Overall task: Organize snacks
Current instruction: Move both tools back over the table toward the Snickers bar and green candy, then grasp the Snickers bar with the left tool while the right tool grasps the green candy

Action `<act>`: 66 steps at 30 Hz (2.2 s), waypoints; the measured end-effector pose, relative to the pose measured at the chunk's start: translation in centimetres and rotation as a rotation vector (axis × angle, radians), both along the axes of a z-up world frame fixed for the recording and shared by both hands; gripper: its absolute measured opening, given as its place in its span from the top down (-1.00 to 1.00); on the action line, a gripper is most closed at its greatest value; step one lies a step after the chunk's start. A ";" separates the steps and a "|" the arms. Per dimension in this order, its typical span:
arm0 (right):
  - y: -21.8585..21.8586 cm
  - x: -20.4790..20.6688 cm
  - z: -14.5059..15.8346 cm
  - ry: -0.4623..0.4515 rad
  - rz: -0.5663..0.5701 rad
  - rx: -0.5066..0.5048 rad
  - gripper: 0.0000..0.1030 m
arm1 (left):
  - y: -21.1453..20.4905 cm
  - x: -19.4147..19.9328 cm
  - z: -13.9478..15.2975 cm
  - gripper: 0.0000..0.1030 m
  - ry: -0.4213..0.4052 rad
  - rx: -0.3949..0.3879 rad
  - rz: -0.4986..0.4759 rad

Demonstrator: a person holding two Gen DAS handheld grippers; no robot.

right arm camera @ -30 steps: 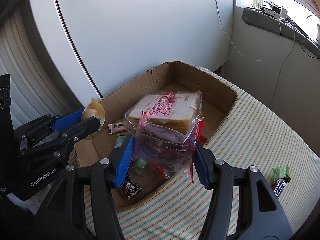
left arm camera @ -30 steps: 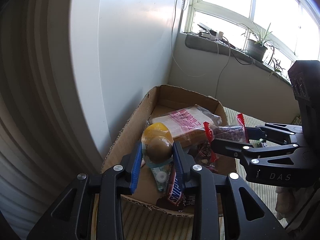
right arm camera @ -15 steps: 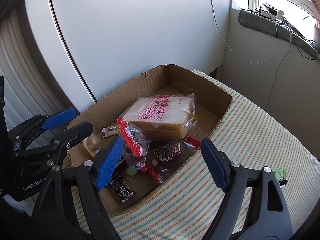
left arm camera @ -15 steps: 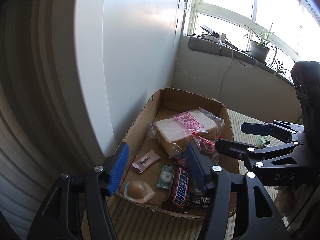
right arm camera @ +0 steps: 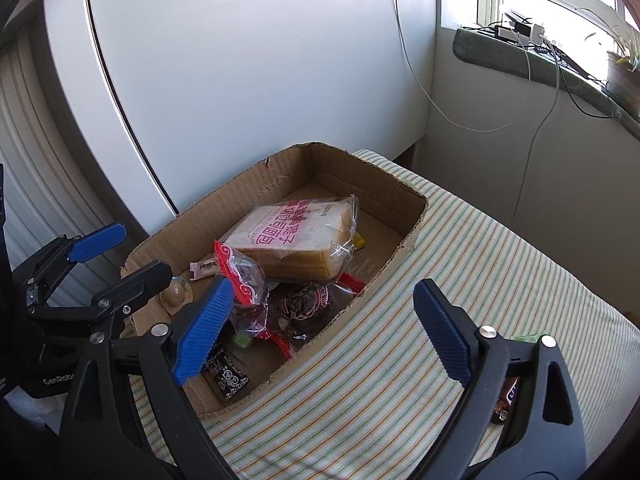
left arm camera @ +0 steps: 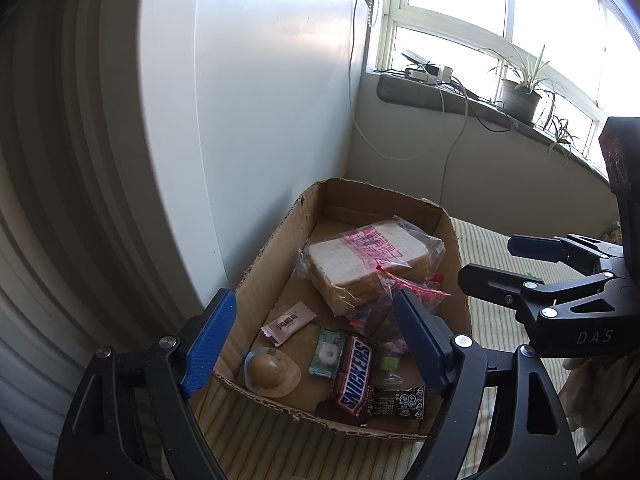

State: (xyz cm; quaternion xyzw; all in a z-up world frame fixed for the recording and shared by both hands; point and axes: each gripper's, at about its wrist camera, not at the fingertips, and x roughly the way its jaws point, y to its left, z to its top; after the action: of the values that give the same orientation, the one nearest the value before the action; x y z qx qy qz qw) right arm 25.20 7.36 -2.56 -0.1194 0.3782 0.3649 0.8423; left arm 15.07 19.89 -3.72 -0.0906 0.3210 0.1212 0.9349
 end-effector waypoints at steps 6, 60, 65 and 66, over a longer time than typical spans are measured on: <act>-1.4 0.1 0.7 -0.008 -0.021 0.010 -0.85 | -1.1 0.1 0.3 -0.58 -0.003 0.005 -0.016; -14.8 11.6 -6.7 0.125 -0.066 -0.147 -0.72 | -19.4 8.8 -4.7 -0.05 0.122 -0.159 -0.468; -13.9 11.8 -7.5 0.124 -0.027 -0.184 -0.46 | -20.2 10.0 -5.5 -0.05 0.138 -0.169 -0.487; -13.7 11.9 -7.6 0.119 -0.023 -0.192 -0.45 | -20.3 10.2 -5.7 -0.05 0.141 -0.170 -0.489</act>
State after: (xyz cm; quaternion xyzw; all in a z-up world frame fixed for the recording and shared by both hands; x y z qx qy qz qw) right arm 37.08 -6.39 -10.21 -0.1735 0.4623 0.3238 0.8070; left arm 25.30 -0.43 -9.37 -0.0799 0.4068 -0.1299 0.9007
